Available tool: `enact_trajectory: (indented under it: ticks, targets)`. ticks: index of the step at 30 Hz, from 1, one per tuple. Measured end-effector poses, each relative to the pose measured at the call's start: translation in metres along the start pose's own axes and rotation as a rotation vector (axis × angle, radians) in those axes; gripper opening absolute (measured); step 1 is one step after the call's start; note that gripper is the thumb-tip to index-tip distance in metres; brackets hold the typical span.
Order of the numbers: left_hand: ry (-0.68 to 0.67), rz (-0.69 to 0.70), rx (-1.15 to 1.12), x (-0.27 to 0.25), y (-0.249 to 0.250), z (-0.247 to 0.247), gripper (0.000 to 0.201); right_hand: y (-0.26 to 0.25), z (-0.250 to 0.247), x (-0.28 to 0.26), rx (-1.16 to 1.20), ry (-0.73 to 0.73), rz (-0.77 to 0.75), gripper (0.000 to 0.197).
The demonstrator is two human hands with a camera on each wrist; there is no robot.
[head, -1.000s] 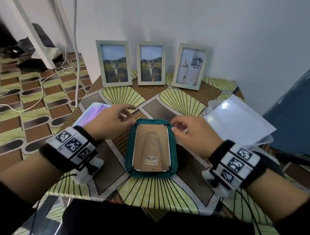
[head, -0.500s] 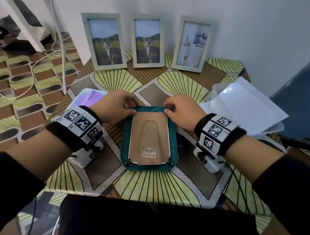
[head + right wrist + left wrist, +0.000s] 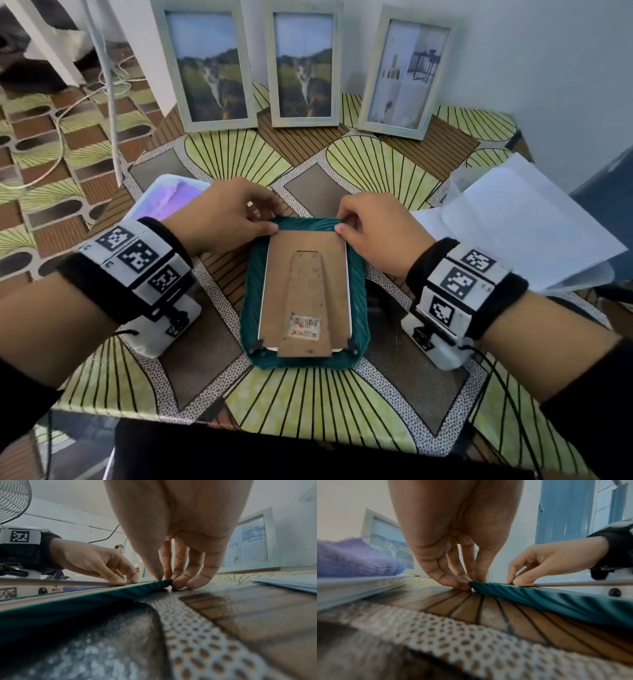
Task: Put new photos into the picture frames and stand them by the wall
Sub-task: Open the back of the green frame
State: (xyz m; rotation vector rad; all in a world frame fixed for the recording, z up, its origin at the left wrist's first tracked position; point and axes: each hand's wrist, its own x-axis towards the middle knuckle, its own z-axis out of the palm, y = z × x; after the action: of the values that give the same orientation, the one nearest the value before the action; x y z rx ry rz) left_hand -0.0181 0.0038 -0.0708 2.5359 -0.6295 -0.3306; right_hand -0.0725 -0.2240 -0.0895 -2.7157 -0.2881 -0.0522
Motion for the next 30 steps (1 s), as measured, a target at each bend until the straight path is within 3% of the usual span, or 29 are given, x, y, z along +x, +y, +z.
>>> enact_trajectory:
  ticks: [21,25,28,30]
  targets:
    - [0.005,-0.013,0.114,0.002,0.009,0.005,0.016,-0.016,-0.001,-0.001,-0.067,-0.026,0.050,0.009]
    - [0.035,-0.061,0.043,-0.002,0.010,0.006,0.011,-0.018,-0.006,-0.007,0.017,0.086,0.088,0.008]
    - [0.074,-0.028,-0.005,-0.012,0.013,-0.002,0.019,-0.023,-0.019,-0.019,0.107,0.199,-0.003,0.009]
    - [0.115,0.120,0.047,-0.029,0.015,-0.008,0.016,-0.027,-0.029,-0.035,0.155,0.139,-0.129,0.010]
